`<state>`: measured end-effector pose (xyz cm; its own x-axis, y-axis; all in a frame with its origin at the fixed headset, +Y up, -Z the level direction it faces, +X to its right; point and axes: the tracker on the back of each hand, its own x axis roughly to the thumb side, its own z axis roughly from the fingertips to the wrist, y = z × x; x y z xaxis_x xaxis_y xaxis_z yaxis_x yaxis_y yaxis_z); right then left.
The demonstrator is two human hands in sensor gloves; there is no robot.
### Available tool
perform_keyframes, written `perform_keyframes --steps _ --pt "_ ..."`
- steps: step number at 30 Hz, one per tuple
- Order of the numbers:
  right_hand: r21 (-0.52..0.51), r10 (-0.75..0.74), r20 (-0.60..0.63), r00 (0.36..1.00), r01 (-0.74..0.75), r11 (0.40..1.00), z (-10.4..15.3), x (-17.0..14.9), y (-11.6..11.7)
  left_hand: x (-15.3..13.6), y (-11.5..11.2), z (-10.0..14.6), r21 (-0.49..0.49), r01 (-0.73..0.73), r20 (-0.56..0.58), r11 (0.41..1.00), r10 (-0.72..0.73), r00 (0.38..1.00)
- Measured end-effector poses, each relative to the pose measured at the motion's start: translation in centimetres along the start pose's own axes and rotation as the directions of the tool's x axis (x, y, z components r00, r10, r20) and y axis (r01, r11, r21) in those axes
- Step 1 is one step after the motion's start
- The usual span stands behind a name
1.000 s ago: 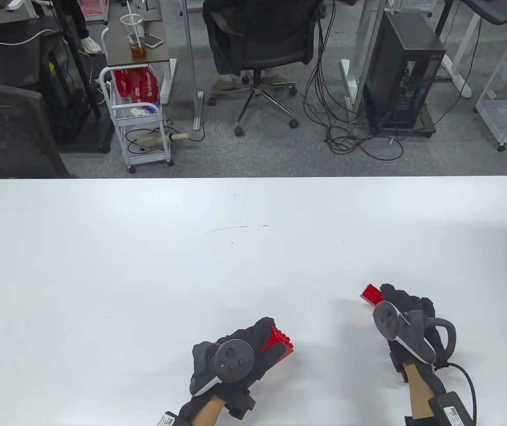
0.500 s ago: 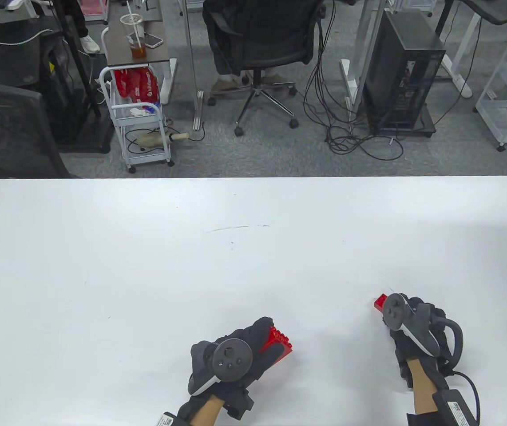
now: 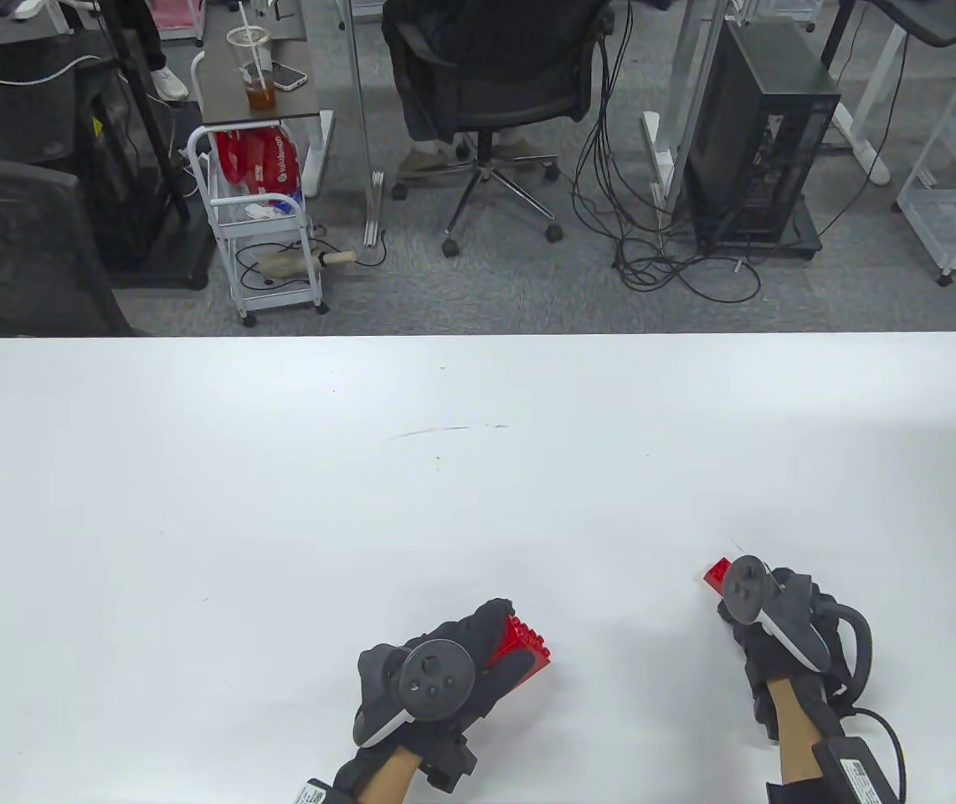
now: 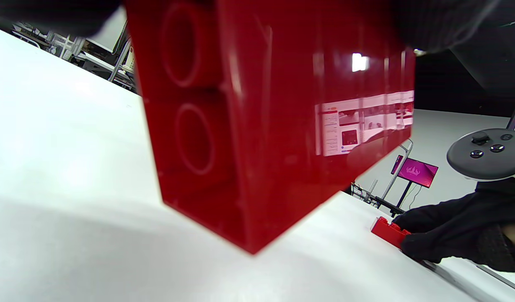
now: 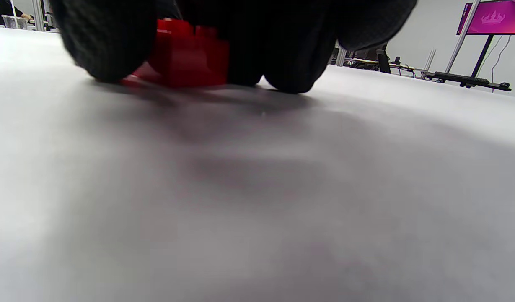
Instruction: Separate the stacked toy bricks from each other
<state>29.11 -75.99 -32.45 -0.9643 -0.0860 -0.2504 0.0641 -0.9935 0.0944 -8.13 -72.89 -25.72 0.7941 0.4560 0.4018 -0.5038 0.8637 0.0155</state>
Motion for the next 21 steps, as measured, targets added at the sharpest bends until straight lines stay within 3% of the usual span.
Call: perform_keyframes --steps 5,12,15,17,21 --pt "-0.044 -0.030 0.012 0.999 0.031 0.999 0.4 0.1 -0.4 0.0 0.0 0.0 -0.020 -0.002 0.005 1.000 0.002 1.000" --pt "-0.290 -0.146 0.105 0.984 0.170 0.942 2.7 1.2 -3.0 0.0 -0.2 -0.1 -0.050 0.002 0.009 0.999 -0.002 1.000" --pt "-0.350 -0.204 0.218 0.954 0.271 0.897 3.9 1.8 -3.9 0.1 -0.3 -0.1 -0.050 0.007 0.012 0.999 -0.007 1.000" --pt "-0.351 -0.249 0.315 0.916 0.356 0.866 4.7 2.4 -4.1 0.1 -0.3 -0.1 -0.053 0.009 0.014 0.999 -0.008 1.000" --pt "-0.252 -0.343 0.468 0.814 0.495 0.832 6.0 4.0 -4.3 0.2 -0.4 -0.1 -0.060 0.009 0.022 0.998 -0.008 1.000"
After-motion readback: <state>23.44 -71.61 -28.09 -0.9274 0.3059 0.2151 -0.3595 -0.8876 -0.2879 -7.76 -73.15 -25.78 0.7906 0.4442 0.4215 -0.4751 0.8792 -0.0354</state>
